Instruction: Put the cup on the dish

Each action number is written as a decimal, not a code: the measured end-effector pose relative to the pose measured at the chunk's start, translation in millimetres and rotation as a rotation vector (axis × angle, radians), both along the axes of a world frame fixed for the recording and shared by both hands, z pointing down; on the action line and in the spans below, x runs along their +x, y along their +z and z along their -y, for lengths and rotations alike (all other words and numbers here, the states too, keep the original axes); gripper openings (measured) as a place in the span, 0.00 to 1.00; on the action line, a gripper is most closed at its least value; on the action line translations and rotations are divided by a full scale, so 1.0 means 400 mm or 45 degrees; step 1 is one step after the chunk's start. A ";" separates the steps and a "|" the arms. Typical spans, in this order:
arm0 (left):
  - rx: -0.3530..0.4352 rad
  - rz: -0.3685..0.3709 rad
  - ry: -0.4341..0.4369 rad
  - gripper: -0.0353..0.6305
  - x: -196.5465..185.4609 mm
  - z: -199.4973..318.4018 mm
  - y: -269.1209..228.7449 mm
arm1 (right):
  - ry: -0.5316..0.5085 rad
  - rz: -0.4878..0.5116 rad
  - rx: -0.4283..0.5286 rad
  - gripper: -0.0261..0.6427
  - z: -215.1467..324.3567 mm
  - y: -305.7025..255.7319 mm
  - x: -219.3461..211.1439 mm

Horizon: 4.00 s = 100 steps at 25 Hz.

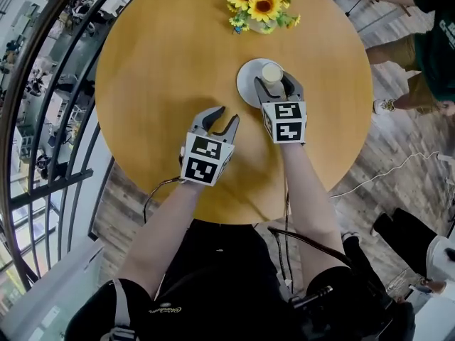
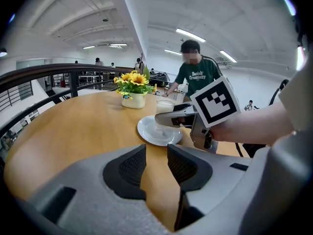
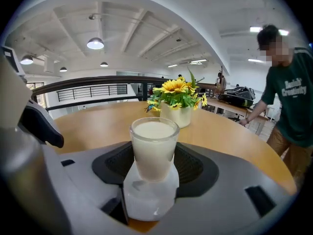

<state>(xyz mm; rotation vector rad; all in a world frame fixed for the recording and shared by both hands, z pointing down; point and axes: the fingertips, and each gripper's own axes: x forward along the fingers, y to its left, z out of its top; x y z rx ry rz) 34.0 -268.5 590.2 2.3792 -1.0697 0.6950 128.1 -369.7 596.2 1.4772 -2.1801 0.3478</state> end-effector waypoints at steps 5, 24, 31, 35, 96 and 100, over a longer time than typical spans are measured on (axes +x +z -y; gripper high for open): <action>-0.006 -0.003 -0.008 0.26 -0.007 0.006 0.006 | 0.003 -0.004 -0.019 0.42 0.012 0.021 -0.005; -0.031 -0.024 0.011 0.26 0.010 -0.007 0.011 | 0.025 -0.010 -0.074 0.42 0.009 0.049 0.000; -0.026 -0.021 0.008 0.26 0.007 -0.006 0.014 | 0.030 -0.009 -0.073 0.42 0.003 0.050 -0.003; -0.026 -0.023 0.016 0.26 0.008 -0.012 0.008 | 0.035 0.001 -0.062 0.42 -0.007 0.045 -0.002; 0.120 -0.052 0.113 0.26 0.034 -0.117 -0.156 | 0.084 0.103 0.016 0.35 -0.309 -0.168 -0.009; 0.196 -0.076 0.134 0.26 0.036 -0.155 -0.252 | 0.062 0.157 0.091 0.28 -0.393 -0.288 -0.048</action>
